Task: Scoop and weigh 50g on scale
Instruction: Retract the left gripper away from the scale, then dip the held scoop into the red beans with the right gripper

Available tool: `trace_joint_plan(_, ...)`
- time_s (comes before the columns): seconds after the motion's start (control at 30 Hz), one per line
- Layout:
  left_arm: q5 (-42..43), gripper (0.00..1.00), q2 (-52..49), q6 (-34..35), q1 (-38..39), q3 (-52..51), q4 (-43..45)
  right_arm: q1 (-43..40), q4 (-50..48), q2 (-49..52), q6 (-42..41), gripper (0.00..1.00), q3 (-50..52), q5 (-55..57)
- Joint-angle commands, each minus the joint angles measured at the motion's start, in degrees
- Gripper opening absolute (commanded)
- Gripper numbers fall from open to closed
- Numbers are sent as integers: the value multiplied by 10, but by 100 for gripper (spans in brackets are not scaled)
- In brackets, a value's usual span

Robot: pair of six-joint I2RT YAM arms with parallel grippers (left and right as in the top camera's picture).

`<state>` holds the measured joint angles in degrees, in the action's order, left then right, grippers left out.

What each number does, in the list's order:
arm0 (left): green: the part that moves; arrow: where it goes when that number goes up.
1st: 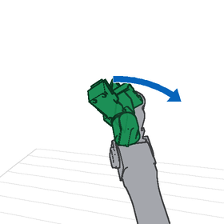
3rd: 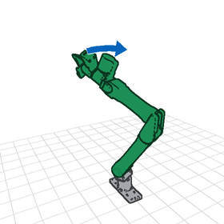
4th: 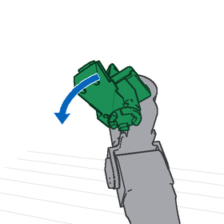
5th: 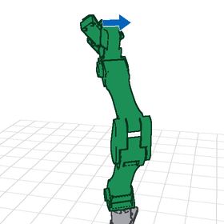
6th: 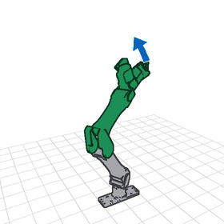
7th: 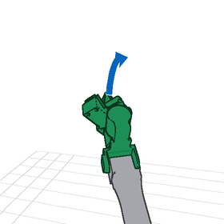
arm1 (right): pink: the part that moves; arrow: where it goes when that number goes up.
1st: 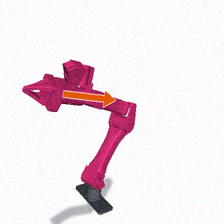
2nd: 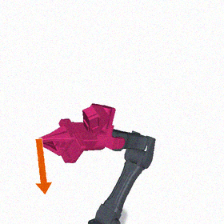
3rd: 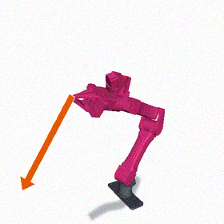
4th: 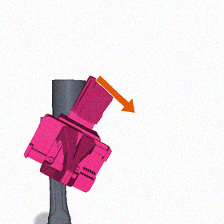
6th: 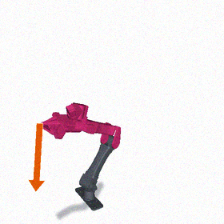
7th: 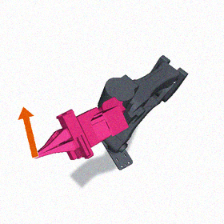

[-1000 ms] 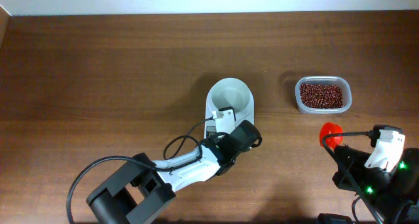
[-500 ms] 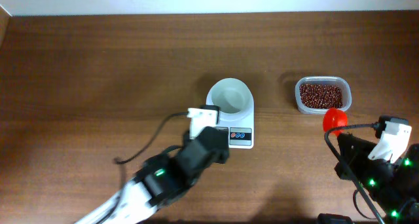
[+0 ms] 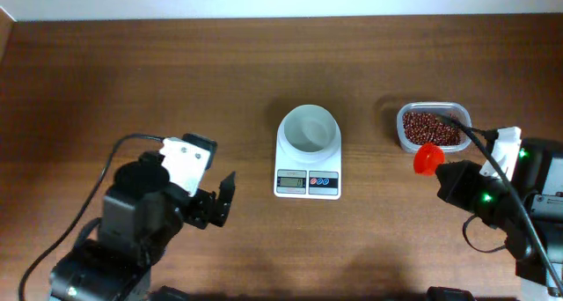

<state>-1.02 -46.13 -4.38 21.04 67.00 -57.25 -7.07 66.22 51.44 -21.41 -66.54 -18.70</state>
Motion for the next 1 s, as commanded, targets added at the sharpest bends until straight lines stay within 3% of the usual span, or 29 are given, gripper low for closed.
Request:
trace_joint_plan(0.0,144,99,-59,-177,-64,76,-88,3,17,-1,0,4,-4,-5)
trace_joint_plan(0.07,154,99,-132,-258,-78,105,-147,3,28,-1,2,4,-4,-5)
trace_joint_plan(0.3,128,99,-268,-261,-78,104,-176,3,61,-1,36,4,-4,-6)
trace_joint_plan(0.37,191,99,-268,-381,-78,104,-170,3,65,-1,37,4,-4,-5)
trace_joint_plan(0.4,204,99,-264,-408,-78,104,-169,3,72,-1,37,4,-4,-5)
trace_joint_plan(0.97,202,99,-263,-400,-81,104,-167,3,77,-1,47,4,-4,-5)
